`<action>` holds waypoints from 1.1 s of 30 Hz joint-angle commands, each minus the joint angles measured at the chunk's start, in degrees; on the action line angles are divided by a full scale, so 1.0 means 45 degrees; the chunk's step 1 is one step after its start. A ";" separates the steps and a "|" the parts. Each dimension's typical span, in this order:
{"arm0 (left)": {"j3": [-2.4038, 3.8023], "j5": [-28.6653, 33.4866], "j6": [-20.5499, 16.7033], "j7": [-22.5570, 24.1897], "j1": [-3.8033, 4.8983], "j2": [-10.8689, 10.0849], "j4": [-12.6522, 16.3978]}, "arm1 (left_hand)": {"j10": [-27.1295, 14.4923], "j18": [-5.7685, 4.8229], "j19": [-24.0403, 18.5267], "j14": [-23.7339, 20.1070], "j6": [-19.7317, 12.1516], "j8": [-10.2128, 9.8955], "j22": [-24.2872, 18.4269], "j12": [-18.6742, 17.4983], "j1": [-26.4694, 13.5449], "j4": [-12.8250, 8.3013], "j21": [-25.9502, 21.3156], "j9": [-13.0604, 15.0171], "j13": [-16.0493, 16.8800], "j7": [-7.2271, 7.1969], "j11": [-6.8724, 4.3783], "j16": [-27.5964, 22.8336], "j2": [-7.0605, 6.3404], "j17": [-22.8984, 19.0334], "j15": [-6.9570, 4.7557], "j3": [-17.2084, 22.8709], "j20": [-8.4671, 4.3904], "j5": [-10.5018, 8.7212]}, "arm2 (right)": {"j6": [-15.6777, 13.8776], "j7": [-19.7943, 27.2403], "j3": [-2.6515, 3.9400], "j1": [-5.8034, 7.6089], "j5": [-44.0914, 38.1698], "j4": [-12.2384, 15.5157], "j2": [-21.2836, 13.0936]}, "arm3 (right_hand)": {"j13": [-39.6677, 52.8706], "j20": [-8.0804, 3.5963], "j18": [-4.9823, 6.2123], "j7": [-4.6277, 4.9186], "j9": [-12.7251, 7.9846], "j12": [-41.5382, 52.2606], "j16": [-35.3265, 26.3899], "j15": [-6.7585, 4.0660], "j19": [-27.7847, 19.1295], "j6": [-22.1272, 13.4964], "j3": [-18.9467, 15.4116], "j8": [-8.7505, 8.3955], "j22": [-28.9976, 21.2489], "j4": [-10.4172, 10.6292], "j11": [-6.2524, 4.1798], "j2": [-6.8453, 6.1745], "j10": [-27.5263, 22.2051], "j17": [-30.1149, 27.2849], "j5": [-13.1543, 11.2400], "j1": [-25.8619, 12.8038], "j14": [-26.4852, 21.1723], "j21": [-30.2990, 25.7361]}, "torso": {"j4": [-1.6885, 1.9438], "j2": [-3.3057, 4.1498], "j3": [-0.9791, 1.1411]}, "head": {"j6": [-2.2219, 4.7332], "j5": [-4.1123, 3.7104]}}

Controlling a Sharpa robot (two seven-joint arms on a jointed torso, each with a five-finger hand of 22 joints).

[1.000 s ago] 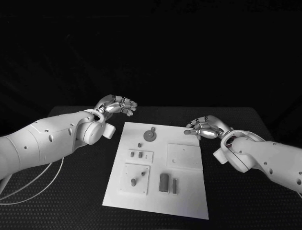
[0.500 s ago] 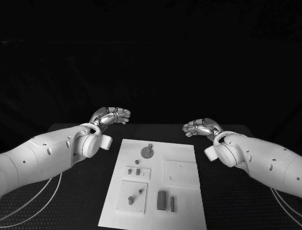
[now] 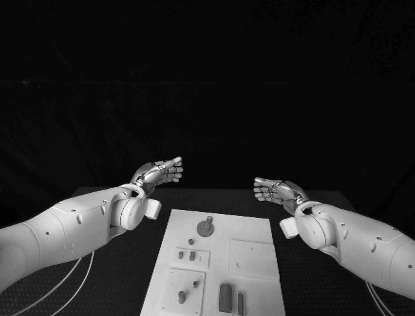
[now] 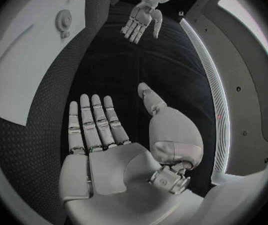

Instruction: Assemble the parts on the task board

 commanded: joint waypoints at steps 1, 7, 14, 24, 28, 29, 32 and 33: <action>0.0010 -0.0016 -0.0059 0.0001 -0.0012 -0.0012 0.0054 | -1.0311 -0.0095 -0.5292 -0.7706 -0.7624 -0.2661 -0.4864 -0.0781 -0.9786 -0.0153 -0.3946 -0.6015 -0.1194 -0.1249 -0.1352 -0.2898 0.2800 -0.6153 -0.2107 -0.6088 -0.1151 -0.0653 | -0.0064 0.0017 -0.0014 0.0006 -0.0046 0.0061 -0.0026 | -0.1336 -0.2895 -0.1841 -0.1333 -0.5496 -0.1541 -0.2603 -0.2030 -0.4884 -0.8307 -0.4474 -0.2931 -1.0715 0.2977 -0.1626 0.0652 -0.9751 -0.5632 -0.1780 -0.9100 -0.8342 -0.2142 | 0.0013 -0.0025 0.0000 | -0.0039 -0.0035; 0.0168 0.0074 -0.0923 0.0202 -0.0248 -0.0247 0.0920 | -1.0311 -0.0095 -0.5292 -0.7706 -0.7624 -0.2661 -1.5513 -0.0781 -0.9786 -0.0153 -0.3946 -0.6015 -0.1194 -0.1249 -0.1352 -0.2898 0.2800 -0.6153 -0.2107 -0.6088 -0.1151 -0.0653 | -0.0841 0.0386 -0.0106 -0.0003 0.0349 0.0927 -0.0361 | -0.1336 -0.2895 -0.1841 -0.1333 -0.5496 -0.1541 -0.2603 -0.2030 -0.4884 -0.8307 -0.4474 -0.2931 -1.0715 0.2977 -0.1626 0.0652 -0.9751 -0.5632 -0.1780 -0.9100 -0.8342 -0.2142 | 0.0213 -0.0459 0.0132 | -0.0210 -0.0335; 0.0596 0.0320 -0.3272 0.0746 -0.0889 -0.0885 0.3272 | -1.0311 -0.0095 -0.5292 -0.7706 -0.7624 -0.2661 -1.5513 -0.0781 -0.9786 -0.0153 -0.3946 -0.6015 -0.1194 -0.1249 -0.1352 -0.2898 0.2800 -0.6153 -0.2107 -0.6088 -0.1151 -0.0653 | -0.2953 0.1390 -0.0358 -0.0027 0.1423 0.3283 -0.1273 | -0.1336 -0.2895 -0.1841 -0.1333 -0.5496 -0.1541 -0.2603 -0.2030 -0.4884 -0.8307 -0.4474 -0.2931 -1.0715 0.2977 -0.1626 0.0652 -0.9751 -0.5632 -0.1780 -0.9100 -0.8342 -0.2142 | 0.0449 -0.0971 0.0287 | -0.0413 -0.0690; 0.1218 0.0676 -0.6687 0.1538 -0.1821 -0.1812 0.6693 | -1.0311 -0.0095 -0.5292 -0.7706 -0.7624 -0.2661 -1.5513 -0.0781 -0.9786 -0.0153 -0.3946 -0.6015 -0.1194 -0.1249 -0.1352 -0.2898 0.2800 -0.6153 -0.2107 -0.6088 -0.1151 -0.0653 | -0.6413 0.3035 -0.0770 -0.0068 0.3182 0.7141 -0.2768 | -0.1336 -0.2895 -0.1841 -0.1333 -0.5496 -0.1541 -0.2603 -0.2030 -0.4884 -0.8307 -0.4474 -0.2931 -1.0715 0.2977 -0.1626 0.0652 -0.9751 -0.5632 -0.1780 -0.9100 -0.8342 -0.2142 | 0.0457 -0.0987 0.0292 | -0.0419 -0.0701; 0.1336 0.0744 -0.7338 0.1689 -0.1999 -0.1989 0.7345 | -1.0311 -0.0095 -0.5292 -0.7706 -0.7624 -0.2661 -1.5513 -0.0781 -0.9786 -0.0153 -0.3946 -0.6015 -0.1194 -0.1249 -0.1352 -0.2898 0.2800 -0.6153 -0.2107 -0.6088 -0.1151 -0.0653 | -0.7269 0.3442 -0.0872 -0.0078 0.3617 0.8095 -0.3138 | -0.1336 -0.2895 -0.1841 -0.1333 -0.5496 -0.1541 -0.2603 -0.2030 -0.4884 -0.8307 -0.4474 -0.2931 -1.0715 0.2977 -0.1626 0.0652 -0.9751 -0.5632 -0.1780 -0.9100 -0.8342 -0.2142 | 0.0457 -0.0987 0.0292 | -0.0419 -0.0701; 0.1350 0.0752 -0.7414 0.1707 -0.2020 -0.2010 0.7421 | -1.0311 -0.0095 -0.5292 -0.7706 -0.7624 -0.2661 -1.5513 -0.0781 -0.9786 -0.0153 -0.3946 -0.6015 -0.1194 -0.1249 -0.1352 -0.2898 0.2800 -0.6153 -0.2107 -0.6088 -0.1151 -0.0653 | -0.7398 0.3503 -0.0887 -0.0080 0.3683 0.8240 -0.3194 | -0.1336 -0.2895 -0.1841 -0.1333 -0.5496 -0.1541 -0.2603 -0.2030 -0.4884 -0.8307 -0.4474 -0.2931 -1.0715 0.2977 -0.1626 0.0652 -0.9751 -0.5632 -0.1780 -0.9100 -0.8342 -0.2142 | 0.0457 -0.0987 0.0292 | -0.0419 -0.0701; 0.1364 0.0760 -0.7491 0.1725 -0.2040 -0.2031 0.7498 | -1.0311 -0.0095 -0.5292 -0.7706 -0.7624 -0.2661 -1.5513 -0.0781 -0.9786 -0.0153 -0.3946 -0.6015 -0.1194 -0.1249 -0.1352 -0.2898 0.2800 -0.6153 -0.2107 -0.6088 -0.1151 -0.0653 | -0.7644 0.3620 -0.0916 -0.0082 0.3807 0.8513 -0.3300 | -0.1336 -0.2895 -0.1841 -0.1333 -0.5496 -0.1541 -0.2603 -0.2030 -0.4884 -0.8307 -0.4474 -0.2931 -1.0715 0.2977 -0.1626 0.0652 -0.9751 -0.5632 -0.1780 -0.9100 -0.8342 -0.2142 | 0.0457 -0.0987 0.0292 | -0.0419 -0.0701; 0.1364 0.0760 -0.7491 0.1725 -0.2040 -0.2031 0.7498 | -1.0311 -0.0095 -0.5292 -0.7706 -0.7624 -0.2661 -1.5513 -0.0781 -0.9786 -0.0153 -0.3946 -0.6015 -0.1194 -0.1249 -0.1352 -0.2898 0.2800 -0.6153 -0.2107 -0.6088 -0.1151 -0.0653 | -0.7691 0.3642 -0.0922 -0.0083 0.3831 0.8566 -0.3320 | -0.1336 -0.2895 -0.1841 -0.1333 -0.5496 -0.1541 -0.2603 -0.2030 -0.4884 -0.8307 -0.4474 -0.2931 -1.0715 0.2977 -0.1626 0.0652 -0.9751 -0.5632 -0.1780 -0.9100 -0.8342 -0.2142 | 0.0457 -0.0987 0.0292 | -0.0419 -0.0701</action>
